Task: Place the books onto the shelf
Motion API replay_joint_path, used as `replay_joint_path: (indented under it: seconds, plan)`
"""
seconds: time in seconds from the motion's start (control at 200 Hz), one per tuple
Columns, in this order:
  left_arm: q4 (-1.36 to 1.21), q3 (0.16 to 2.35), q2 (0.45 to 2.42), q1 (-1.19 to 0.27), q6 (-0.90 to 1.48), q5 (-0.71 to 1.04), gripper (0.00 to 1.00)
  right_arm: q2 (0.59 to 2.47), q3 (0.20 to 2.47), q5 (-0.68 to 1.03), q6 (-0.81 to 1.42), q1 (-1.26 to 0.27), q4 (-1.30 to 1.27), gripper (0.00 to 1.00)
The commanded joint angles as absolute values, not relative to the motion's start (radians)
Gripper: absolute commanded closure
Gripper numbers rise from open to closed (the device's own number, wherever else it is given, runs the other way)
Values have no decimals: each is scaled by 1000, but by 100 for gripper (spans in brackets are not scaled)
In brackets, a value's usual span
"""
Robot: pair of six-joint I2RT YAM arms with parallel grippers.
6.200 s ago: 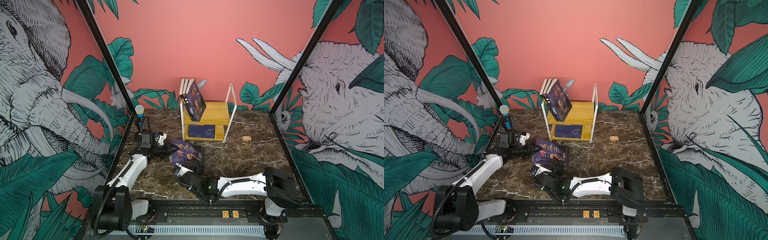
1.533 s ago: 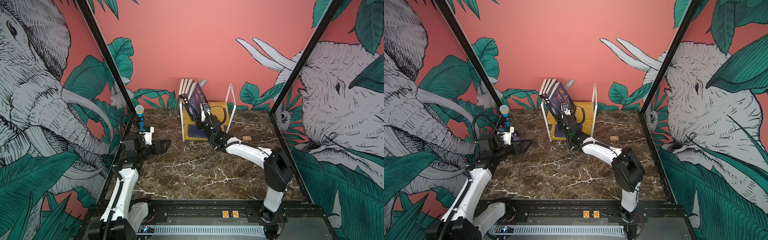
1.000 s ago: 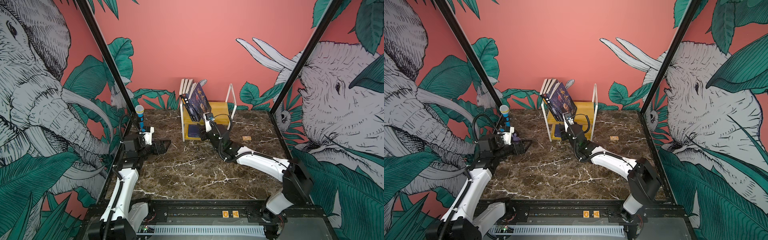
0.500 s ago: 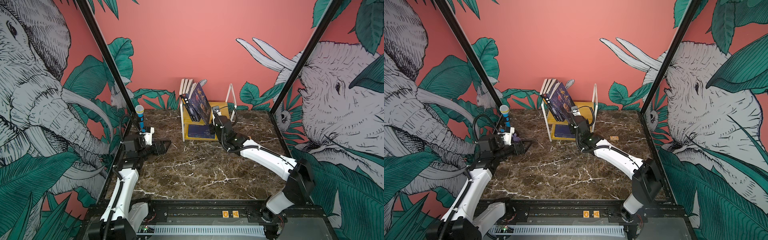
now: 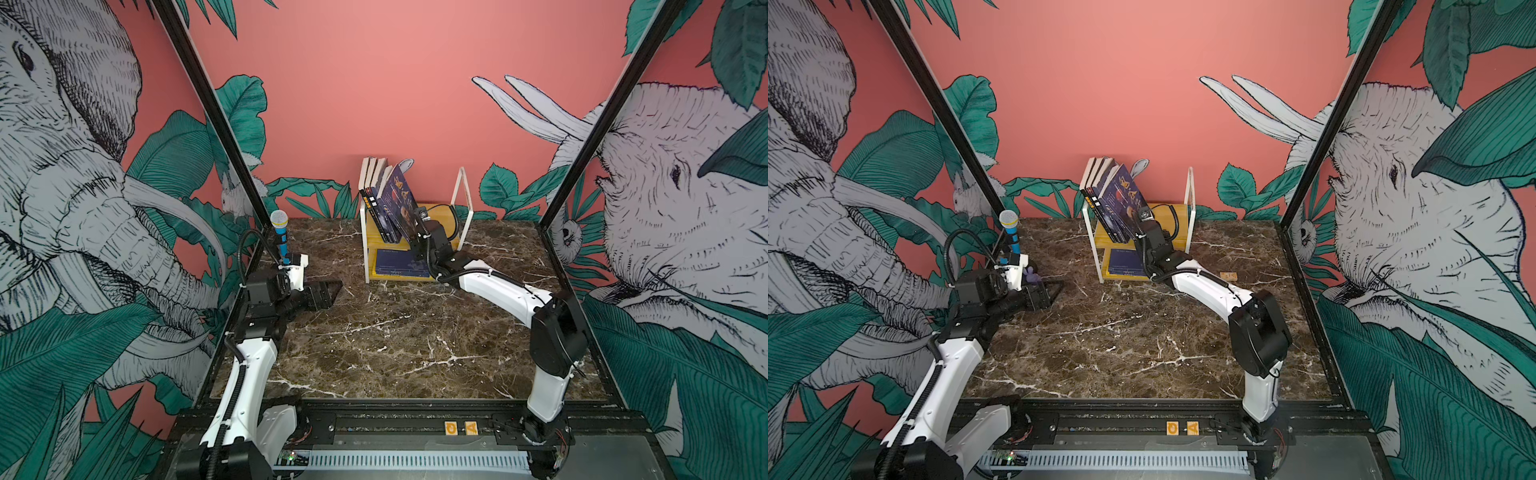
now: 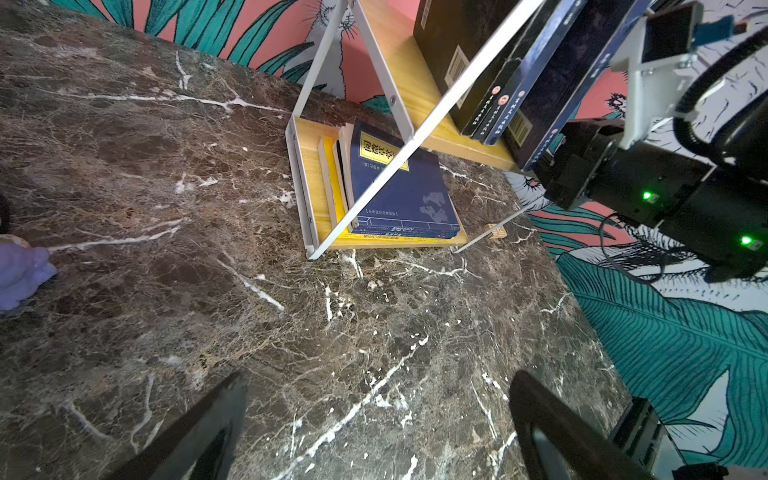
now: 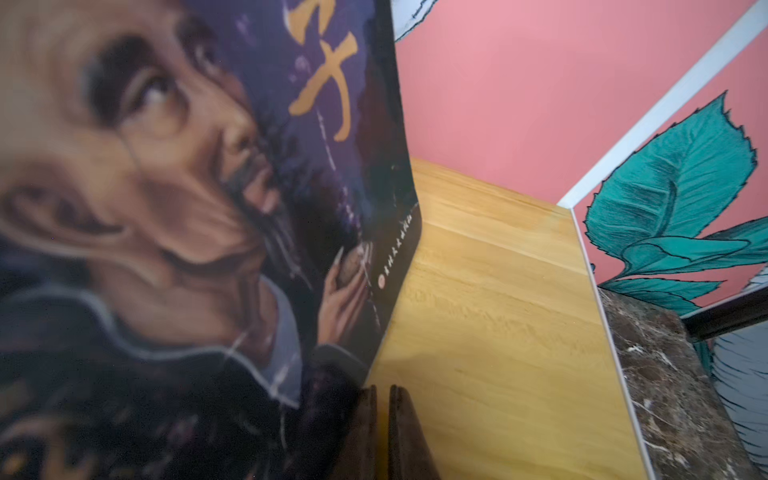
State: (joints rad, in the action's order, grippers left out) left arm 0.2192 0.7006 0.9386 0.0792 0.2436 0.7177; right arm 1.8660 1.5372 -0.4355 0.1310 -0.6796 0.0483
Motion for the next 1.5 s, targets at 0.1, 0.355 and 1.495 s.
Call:
replay_joint_path:
  seconds: [0.1,0.355,1.495]
  plan:
    - [231,702,925,75,236,732,1,1927,1613,-354,130,-674,28,88]
    - [225,702,931,77,240,733,1,1963,1647,-271,87,-675,3,87]
    - [227,696,925,77,232,734,1,2062,1793,-274,26,-530,122,95]
